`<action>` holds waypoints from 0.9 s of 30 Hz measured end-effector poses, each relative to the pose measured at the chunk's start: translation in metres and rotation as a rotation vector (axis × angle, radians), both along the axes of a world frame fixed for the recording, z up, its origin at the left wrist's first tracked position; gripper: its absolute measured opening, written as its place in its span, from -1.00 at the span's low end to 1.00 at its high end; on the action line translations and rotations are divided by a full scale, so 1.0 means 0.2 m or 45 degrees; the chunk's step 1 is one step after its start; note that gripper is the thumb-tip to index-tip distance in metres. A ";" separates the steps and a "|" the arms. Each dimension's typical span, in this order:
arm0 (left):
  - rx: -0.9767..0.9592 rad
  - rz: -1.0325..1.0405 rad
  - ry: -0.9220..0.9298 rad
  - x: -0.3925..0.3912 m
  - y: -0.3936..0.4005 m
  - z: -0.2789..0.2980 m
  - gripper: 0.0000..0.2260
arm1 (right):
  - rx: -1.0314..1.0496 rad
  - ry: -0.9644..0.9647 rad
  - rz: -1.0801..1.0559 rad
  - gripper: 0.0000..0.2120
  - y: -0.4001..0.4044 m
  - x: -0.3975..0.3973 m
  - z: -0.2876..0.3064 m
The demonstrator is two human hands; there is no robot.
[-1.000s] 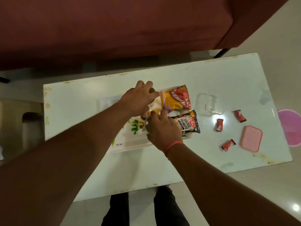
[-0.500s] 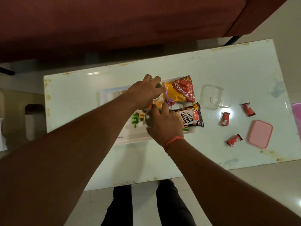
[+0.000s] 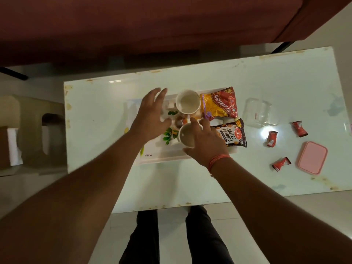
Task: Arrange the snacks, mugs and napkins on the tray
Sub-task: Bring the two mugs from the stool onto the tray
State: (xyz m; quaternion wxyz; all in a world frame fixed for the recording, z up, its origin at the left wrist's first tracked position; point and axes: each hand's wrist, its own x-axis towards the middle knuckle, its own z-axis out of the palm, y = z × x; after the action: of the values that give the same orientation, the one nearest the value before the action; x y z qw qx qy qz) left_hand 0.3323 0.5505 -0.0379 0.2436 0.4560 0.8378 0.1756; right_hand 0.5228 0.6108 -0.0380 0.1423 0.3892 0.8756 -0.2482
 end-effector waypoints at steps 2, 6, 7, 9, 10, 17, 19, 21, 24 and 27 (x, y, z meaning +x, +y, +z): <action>0.159 0.306 -0.026 0.06 -0.18 -0.04 -0.52 | -0.096 0.040 0.021 -0.07 0.02 0.01 0.00; 0.093 0.509 -0.446 0.29 -0.33 -0.10 -0.84 | -0.161 0.079 0.033 -0.10 0.04 0.00 -0.01; 0.024 0.513 -0.534 0.35 -0.34 -0.12 -0.81 | -0.161 0.079 0.026 -0.11 0.04 0.00 -0.01; -0.048 0.548 -0.601 0.42 -0.33 -0.15 -0.75 | -0.151 0.083 0.012 -0.11 0.03 -0.01 -0.01; -0.045 0.600 -0.615 0.43 -0.32 -0.16 -0.74 | -0.146 0.087 0.004 -0.11 0.03 -0.01 -0.01; -0.023 0.601 -0.518 0.43 -0.28 -0.14 -0.75 | -0.125 0.110 -0.046 -0.12 0.02 0.00 -0.04; -0.023 0.582 -0.524 0.41 -0.27 -0.15 -0.75 | -0.106 0.105 -0.051 -0.12 0.02 0.01 -0.04; -0.028 0.557 -0.508 0.40 -0.27 -0.15 -0.76 | -0.096 0.092 -0.049 -0.11 0.02 0.02 -0.04; -0.040 0.516 -0.517 0.41 -0.28 -0.16 -0.74 | -0.111 0.050 -0.026 -0.08 0.03 0.02 -0.03; 0.012 0.595 -0.669 0.37 -0.27 -0.16 -0.66 | -0.125 0.112 -0.063 -0.10 0.08 0.00 0.01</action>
State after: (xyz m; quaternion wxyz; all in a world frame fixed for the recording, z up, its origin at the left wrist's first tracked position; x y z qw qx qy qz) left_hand 0.4056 0.4966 -0.0699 0.4019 0.1922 0.8275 0.3418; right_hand 0.5236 0.6275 -0.0367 0.1164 0.3919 0.8578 -0.3114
